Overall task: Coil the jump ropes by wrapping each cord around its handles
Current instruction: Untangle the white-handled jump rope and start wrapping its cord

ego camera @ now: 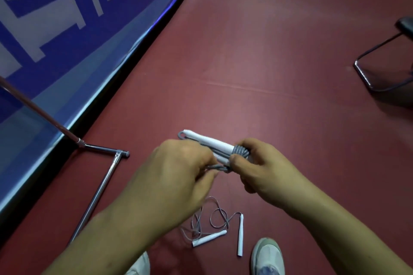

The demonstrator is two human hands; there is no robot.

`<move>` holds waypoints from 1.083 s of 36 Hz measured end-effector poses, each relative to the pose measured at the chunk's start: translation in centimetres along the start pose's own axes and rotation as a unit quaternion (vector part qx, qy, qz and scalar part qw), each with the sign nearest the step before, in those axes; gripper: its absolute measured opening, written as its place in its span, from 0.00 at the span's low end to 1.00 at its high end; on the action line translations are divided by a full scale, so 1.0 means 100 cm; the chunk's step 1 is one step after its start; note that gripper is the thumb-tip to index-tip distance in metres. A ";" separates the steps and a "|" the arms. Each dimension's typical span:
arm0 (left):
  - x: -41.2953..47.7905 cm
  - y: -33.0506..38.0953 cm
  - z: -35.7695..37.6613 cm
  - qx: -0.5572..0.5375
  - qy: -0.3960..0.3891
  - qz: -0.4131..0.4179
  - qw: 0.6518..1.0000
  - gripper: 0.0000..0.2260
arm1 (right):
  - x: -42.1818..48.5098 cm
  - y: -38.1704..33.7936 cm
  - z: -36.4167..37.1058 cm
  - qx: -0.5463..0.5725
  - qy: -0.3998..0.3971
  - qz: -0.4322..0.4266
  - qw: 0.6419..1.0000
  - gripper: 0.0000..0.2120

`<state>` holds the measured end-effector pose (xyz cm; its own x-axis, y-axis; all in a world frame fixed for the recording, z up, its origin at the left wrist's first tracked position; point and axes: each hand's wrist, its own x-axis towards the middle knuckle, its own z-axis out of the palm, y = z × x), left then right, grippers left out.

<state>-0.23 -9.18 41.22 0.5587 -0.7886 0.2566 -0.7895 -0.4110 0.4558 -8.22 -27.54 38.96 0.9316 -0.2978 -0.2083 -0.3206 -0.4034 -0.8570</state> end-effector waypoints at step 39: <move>0.022 -0.037 0.003 -0.382 -0.149 -0.101 0.906 0.16 | -0.026 -0.030 0.003 0.021 -0.206 -0.050 0.977 0.14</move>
<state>3.83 -9.48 39.87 0.4885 -0.8680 -0.0886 -0.2080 -0.2145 0.9543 -9.65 -25.30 41.97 0.9509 0.1182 -0.2861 -0.2244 -0.3734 -0.9001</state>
